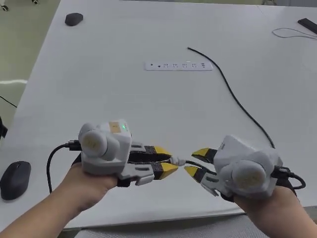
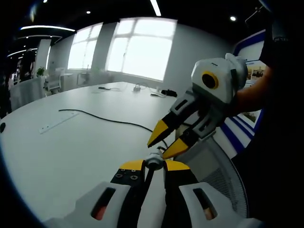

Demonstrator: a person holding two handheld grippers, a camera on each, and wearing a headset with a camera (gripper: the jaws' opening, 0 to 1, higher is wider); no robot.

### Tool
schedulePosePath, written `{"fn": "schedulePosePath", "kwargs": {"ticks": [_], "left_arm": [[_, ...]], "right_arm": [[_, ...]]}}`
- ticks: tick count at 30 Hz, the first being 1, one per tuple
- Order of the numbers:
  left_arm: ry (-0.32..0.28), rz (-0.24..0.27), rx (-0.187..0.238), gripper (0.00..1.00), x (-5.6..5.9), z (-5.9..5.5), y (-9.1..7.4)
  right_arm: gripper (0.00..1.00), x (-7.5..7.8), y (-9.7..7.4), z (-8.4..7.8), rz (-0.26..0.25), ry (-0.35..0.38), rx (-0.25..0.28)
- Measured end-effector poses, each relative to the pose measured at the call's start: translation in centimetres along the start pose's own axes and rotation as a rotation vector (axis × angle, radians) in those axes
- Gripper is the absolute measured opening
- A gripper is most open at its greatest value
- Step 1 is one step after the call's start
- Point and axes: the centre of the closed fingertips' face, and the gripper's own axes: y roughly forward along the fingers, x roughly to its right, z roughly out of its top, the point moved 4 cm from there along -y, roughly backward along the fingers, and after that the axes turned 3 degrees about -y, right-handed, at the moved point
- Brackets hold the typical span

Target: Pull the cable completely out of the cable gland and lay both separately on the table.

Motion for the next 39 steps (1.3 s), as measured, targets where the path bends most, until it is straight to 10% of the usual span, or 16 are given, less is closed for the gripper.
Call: {"fn": "schedulePosePath", "kwargs": {"ticks": [23, 39], "left_arm": [[-0.018, 0.02, 0.013, 0.15, 0.0, -0.3, -0.5], [-0.01, 0.037, 0.019, 0.15, 0.1, -0.3, -1.0]], "right_arm": [[0.01, 0.6, 0.3, -0.6, -0.021, 0.024, -0.023], [0.02, 1.9, 0.0, -3.5, -0.064, 0.371, -0.003]]}}
